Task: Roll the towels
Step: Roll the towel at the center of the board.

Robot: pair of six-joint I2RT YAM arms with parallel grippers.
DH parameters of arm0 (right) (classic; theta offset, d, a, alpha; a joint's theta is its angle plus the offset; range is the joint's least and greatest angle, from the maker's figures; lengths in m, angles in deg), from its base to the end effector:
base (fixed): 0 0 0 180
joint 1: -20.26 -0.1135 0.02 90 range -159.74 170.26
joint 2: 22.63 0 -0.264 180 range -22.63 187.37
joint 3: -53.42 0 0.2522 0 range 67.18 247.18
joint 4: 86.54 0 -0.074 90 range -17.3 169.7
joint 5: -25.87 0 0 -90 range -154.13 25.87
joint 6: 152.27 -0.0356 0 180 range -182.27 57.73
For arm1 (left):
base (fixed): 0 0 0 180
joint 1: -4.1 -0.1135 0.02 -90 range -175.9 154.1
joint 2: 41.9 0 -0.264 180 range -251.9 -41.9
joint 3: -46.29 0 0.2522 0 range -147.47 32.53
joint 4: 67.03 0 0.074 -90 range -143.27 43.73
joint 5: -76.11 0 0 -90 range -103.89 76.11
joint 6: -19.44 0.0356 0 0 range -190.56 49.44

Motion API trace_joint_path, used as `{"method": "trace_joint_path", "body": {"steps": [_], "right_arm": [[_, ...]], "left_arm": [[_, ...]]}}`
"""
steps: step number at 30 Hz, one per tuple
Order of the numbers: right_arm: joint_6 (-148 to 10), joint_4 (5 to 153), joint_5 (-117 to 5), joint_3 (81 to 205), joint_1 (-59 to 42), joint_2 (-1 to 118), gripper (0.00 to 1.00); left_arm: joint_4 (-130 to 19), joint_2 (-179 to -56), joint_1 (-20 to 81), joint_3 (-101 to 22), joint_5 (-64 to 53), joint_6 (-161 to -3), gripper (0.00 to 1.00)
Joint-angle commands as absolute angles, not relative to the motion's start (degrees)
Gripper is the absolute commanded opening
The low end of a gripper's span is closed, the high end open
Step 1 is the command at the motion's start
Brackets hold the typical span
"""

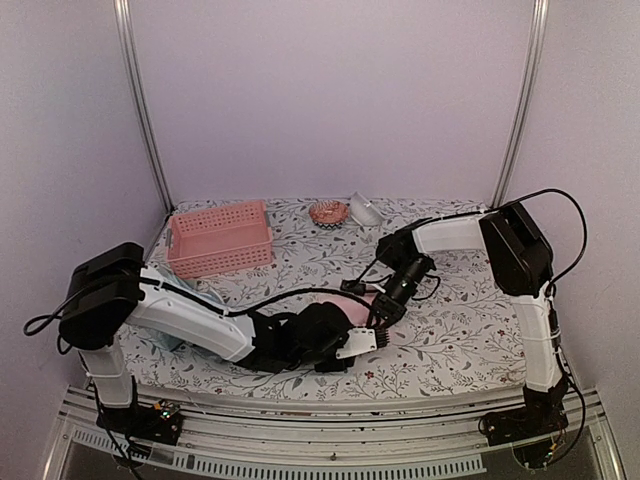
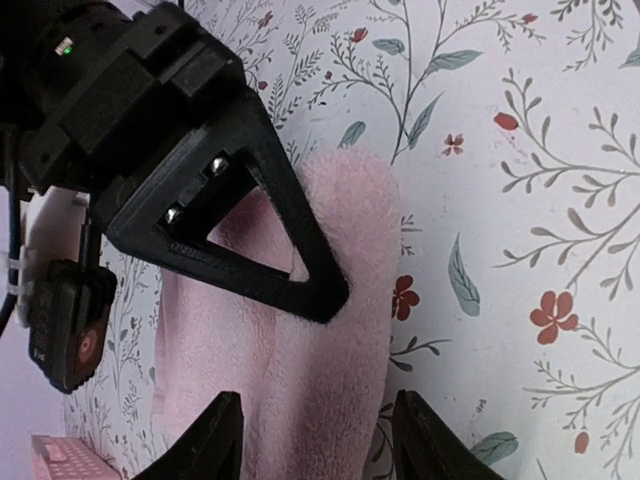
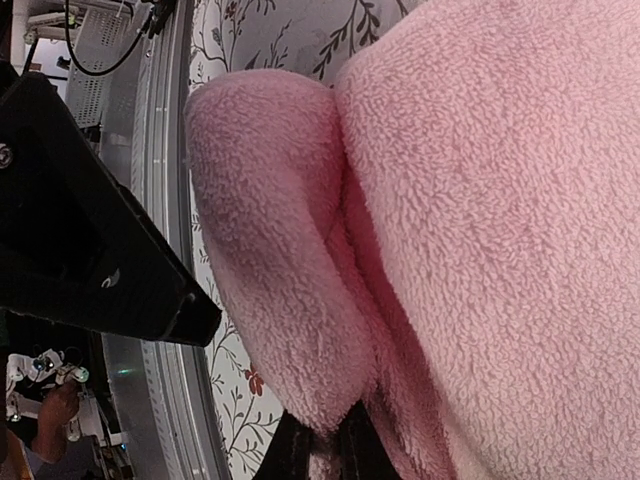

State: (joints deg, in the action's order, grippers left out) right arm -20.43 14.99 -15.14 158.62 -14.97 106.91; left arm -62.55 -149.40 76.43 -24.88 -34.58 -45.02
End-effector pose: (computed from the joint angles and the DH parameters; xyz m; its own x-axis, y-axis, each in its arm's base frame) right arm 0.3082 0.2505 0.1182 -0.4321 -0.8410 -0.3256 -0.7115 0.0960 0.6961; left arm 0.1285 -0.3619 0.1457 0.1703 0.7941 -0.5834 0.8166 0.2176 0.5347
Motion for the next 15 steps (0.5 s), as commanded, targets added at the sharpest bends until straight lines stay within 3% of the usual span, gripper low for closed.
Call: {"method": "trace_joint_path", "body": {"steps": [1,5,11,13,15], "right_arm": [[-19.38,12.09,-18.44,158.42,-15.16,108.85,0.04],[-19.38,11.77,-17.57,158.41,-15.19,108.44,0.05],[-18.54,10.6,-15.83,158.49,-15.17,107.46,0.06],[-17.58,8.45,-14.0,159.07,-15.04,106.34,0.11],[-15.32,7.48,-12.41,160.02,-14.26,104.66,0.23]], "left_arm": [[-66.02,-153.84,77.07,-28.08,-40.63,-34.53,0.53],[-64.72,-158.68,76.71,-30.08,-41.09,-33.56,0.47],[-62.71,-159.63,76.27,-30.48,-39.96,-34.94,0.21],[-62.21,-159.31,76.41,-30.38,-39.8,-35.7,0.16],[-61.87,-158.18,76.58,-30.01,-38.84,-36.84,0.14]]}}
